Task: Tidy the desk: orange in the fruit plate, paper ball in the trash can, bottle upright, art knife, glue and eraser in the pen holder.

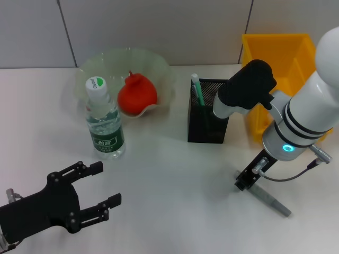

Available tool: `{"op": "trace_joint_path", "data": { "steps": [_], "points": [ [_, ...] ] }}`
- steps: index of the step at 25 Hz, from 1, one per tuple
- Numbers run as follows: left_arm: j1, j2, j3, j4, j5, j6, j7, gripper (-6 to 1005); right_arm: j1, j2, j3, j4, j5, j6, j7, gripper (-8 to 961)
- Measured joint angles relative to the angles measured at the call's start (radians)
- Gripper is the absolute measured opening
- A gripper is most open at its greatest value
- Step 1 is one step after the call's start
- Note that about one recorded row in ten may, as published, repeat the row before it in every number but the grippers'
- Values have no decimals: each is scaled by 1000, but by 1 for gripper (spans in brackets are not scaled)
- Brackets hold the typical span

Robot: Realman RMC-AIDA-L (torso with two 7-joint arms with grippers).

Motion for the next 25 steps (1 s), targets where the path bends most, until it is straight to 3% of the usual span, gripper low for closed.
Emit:
{"op": "trace_joint_path", "data": {
  "steps": [10,19,22,24,25],
  "points": [
    [-1,0,0,0,0,0,0,798,14,-2,0,35,-1,2,3,184],
    [-3,0,0,0,-1,-1,0,798,7,-2,9,-8,0,-12,3,171],
    [1,0,0,1,-2,-1,0,798,-8,-3,12,-89,0,-44,3,154],
    [3,0,0,2,-4,-2,0,799,-45,-4,14,-255,0,-96,4,147],
    [3,0,0,1,-5,-2,0,799,-45,-4,14,-255,0,-96,4,146]
  ]
}}
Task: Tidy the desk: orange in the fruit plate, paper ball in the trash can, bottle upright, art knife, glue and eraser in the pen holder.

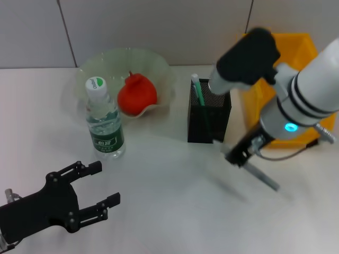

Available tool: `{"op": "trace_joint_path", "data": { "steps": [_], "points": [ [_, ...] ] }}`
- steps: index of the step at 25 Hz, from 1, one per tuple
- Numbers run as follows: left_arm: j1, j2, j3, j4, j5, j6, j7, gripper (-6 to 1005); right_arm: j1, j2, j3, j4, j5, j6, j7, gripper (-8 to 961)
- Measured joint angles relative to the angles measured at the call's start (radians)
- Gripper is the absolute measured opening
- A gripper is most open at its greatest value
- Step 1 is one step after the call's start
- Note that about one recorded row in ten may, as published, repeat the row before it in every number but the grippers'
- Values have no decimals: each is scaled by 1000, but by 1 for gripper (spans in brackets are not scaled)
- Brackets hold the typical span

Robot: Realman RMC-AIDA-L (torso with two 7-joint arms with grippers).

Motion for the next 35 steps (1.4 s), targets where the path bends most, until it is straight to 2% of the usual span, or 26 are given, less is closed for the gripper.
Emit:
{"op": "trace_joint_path", "data": {
  "steps": [1,3,4,5,7,8,9,10,11,12,13,14,16,18,19,20,21,25,28,35],
  "points": [
    [0,0,0,0,0,0,0,799,-37,-1,1,-146,0,-20,3,146],
    [1,0,0,0,0,0,2,799,-69,0,10,-257,0,-16,3,144],
    [1,0,0,0,0,0,2,799,-69,0,10,-257,0,-16,3,143],
    [2,-1,0,-1,0,1,3,799,-108,2,28,-362,0,27,1,142],
    [2,-1,0,-1,-1,1,3,799,-126,3,33,-395,0,60,-2,141],
    [2,-2,0,-1,-1,3,2,799,-157,3,34,-434,0,140,-16,140],
    [2,-2,0,-1,-1,3,2,799,-157,3,34,-434,0,140,-16,140],
    [4,-2,0,-2,-1,3,2,799,-185,4,30,-443,0,227,-41,140],
    [4,-2,0,-2,-1,3,2,799,-185,4,30,-443,0,227,-41,140],
    [4,-2,0,-2,-1,3,2,799,-195,4,26,-441,1,269,-54,139],
    [6,-2,0,-3,-2,4,1,799,-212,4,9,-407,1,367,-88,139],
    [6,-2,0,-3,-2,4,1,799,-212,4,9,-407,1,367,-88,139],
    [8,-2,0,-3,-2,5,1,799,-220,4,-13,-363,1,455,-112,139],
    [10,-3,0,-3,-2,3,1,799,-229,2,-55,-285,1,597,-146,138],
    [10,-3,0,-3,-2,3,1,799,-229,2,-55,-285,1,597,-146,138],
    [11,-4,0,-3,-2,3,1,799,-231,1,-82,-237,-2,673,-157,138],
    [11,-4,0,-3,-2,3,1,799,-231,1,-82,-237,-2,673,-157,138],
    [11,-6,-8,-4,-3,1,0,799,-231,-1,-132,-130,-1,849,-174,137],
    [6,-8,-10,-11,-3,1,1,799,-229,0,-159,-70,-1,925,-175,137],
    [4,-8,-14,-16,-4,1,6,799,-229,4,-198,5,8,997,-166,141]
  ]
}}
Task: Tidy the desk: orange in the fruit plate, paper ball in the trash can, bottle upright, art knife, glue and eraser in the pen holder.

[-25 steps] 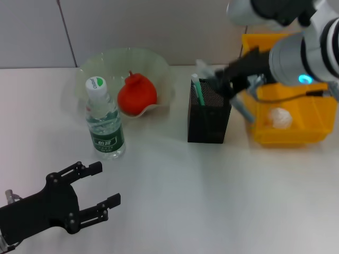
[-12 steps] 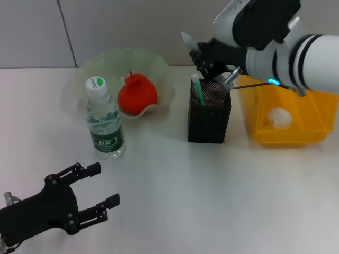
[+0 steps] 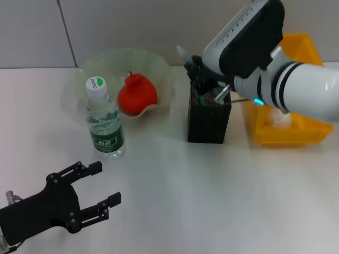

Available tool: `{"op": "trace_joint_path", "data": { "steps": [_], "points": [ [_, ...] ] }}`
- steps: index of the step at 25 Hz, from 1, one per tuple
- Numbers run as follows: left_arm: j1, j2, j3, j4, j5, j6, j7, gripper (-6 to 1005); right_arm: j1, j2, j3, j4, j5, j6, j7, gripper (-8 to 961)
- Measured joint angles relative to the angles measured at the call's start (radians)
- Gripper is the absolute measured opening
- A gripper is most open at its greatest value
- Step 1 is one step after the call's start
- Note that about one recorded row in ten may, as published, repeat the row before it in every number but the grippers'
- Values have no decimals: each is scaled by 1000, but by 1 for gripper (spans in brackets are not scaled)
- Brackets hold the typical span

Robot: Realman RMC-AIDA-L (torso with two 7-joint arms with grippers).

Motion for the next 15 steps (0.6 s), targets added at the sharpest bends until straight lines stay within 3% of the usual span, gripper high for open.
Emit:
{"op": "trace_joint_path", "data": {
  "steps": [8,15],
  "points": [
    [1,0,0,0,-1,0,4,799,6,1,-9,75,65,37,3,163],
    [-1,2,0,0,-1,-9,6,799,-12,0,0,56,87,21,5,261]
  ]
}}
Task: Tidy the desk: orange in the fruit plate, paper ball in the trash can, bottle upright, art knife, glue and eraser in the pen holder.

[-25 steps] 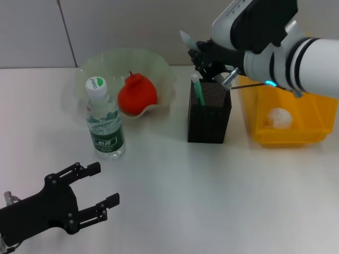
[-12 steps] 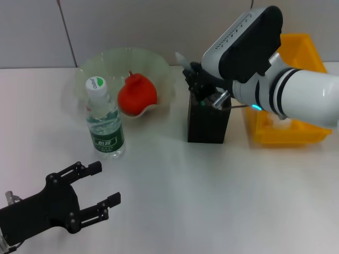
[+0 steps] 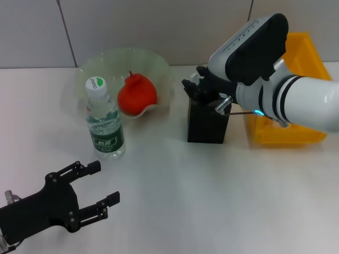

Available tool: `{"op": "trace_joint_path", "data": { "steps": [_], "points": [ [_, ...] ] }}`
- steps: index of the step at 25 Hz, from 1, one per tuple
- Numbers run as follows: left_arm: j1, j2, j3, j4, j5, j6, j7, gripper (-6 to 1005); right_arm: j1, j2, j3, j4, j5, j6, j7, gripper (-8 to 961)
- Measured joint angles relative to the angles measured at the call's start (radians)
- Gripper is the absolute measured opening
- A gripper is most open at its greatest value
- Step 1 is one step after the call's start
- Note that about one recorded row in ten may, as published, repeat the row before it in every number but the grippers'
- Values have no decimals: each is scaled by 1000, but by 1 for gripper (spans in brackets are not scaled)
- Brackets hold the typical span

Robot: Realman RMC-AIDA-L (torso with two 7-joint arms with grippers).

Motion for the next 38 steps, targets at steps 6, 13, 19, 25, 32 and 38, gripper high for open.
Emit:
{"op": "trace_joint_path", "data": {
  "steps": [6,13,19,25,32,38],
  "points": [
    [-1,2,0,-1,-2,1,-25,799,-91,-4,13,-165,9,-59,0,358],
    [9,8,-26,1,-1,36,-44,799,-167,-8,224,-278,346,-453,-252,499],
    [9,21,-20,2,8,70,-81,799,-212,-9,456,-157,763,-717,-676,575],
    [-8,33,-14,11,74,122,-148,799,-162,-10,744,255,939,-1044,-1145,652],
    [-44,54,-18,13,171,152,-236,799,-146,-20,823,498,939,-1171,-1436,647],
    [-63,66,-25,28,189,188,-258,799,-145,-27,827,562,806,-1200,-1475,643]
  ]
}}
